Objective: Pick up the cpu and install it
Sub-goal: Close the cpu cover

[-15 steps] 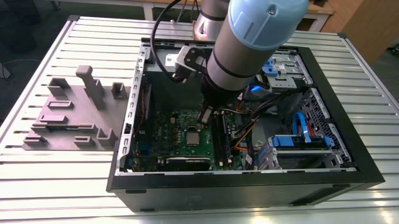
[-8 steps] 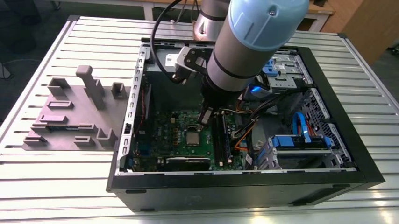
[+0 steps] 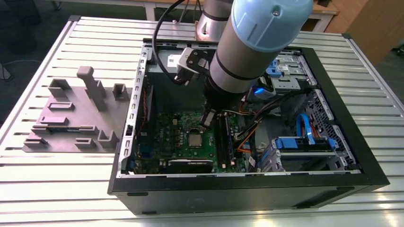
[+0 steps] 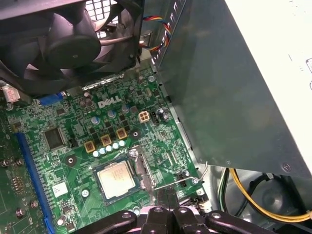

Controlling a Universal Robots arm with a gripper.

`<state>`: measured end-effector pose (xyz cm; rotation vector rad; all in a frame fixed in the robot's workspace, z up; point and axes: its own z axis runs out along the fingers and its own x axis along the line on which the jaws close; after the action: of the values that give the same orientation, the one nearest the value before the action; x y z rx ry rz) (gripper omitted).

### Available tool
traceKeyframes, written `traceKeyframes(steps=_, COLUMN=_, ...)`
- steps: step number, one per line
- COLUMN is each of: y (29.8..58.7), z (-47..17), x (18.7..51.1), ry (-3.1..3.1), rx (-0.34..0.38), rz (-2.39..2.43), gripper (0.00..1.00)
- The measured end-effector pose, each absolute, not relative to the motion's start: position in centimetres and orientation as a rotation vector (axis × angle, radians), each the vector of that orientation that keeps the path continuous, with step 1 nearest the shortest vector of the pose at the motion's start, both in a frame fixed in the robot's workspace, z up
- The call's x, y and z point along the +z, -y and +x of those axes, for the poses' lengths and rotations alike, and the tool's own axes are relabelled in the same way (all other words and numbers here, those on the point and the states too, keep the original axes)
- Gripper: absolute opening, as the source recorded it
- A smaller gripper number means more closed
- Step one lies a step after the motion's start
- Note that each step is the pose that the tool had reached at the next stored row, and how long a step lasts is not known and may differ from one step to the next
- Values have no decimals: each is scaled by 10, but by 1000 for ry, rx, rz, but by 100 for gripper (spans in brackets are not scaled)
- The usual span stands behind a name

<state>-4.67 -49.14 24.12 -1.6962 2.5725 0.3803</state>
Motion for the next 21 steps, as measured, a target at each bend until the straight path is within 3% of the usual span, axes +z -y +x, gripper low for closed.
traceKeyframes(steps=21, y=497, z=-65, x=240, ry=-2574, rx=375, rz=-1698, gripper=10)
